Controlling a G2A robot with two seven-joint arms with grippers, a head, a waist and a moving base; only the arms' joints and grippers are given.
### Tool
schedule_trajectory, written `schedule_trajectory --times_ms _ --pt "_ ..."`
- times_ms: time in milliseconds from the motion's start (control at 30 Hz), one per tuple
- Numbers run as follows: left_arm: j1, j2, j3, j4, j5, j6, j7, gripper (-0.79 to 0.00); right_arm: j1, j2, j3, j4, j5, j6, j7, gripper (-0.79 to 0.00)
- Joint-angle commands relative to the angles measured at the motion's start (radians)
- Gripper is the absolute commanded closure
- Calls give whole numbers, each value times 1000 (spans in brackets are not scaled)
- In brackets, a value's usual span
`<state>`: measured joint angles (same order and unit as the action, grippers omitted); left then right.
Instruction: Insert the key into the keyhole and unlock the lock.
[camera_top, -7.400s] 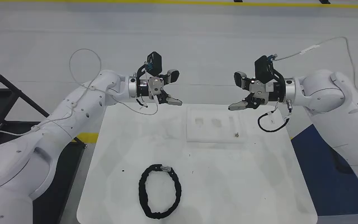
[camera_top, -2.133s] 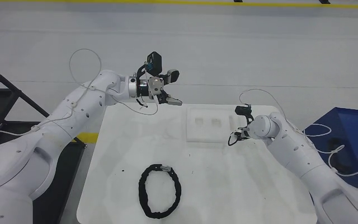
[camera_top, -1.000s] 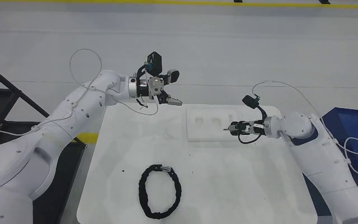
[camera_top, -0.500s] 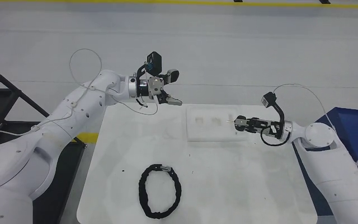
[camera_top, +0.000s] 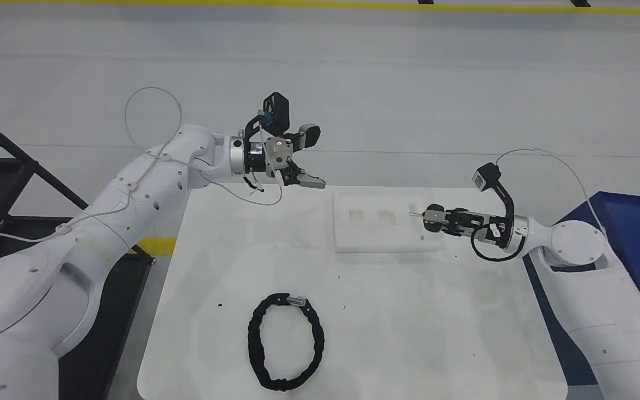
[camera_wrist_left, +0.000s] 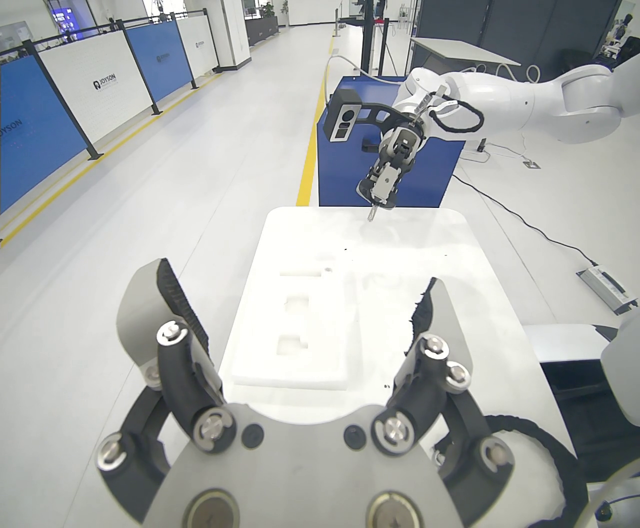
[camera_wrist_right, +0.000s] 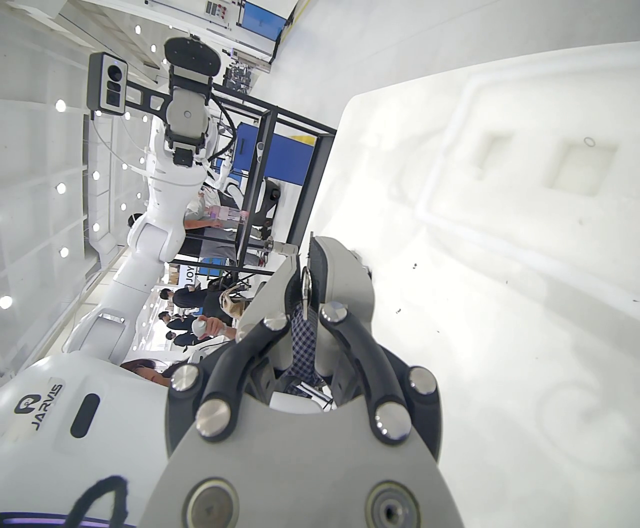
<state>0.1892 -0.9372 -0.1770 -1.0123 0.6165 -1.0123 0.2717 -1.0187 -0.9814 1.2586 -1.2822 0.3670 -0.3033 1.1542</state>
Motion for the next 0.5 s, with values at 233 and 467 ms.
schedule_trajectory --times_ms 233,467 --pt "94 25 0 -32 15 0 -18 -785 0 0 0 0 0 0 0 0" --pt "167 71 7 -80 65 0 -100 -785 0 0 0 0 0 0 0 0"
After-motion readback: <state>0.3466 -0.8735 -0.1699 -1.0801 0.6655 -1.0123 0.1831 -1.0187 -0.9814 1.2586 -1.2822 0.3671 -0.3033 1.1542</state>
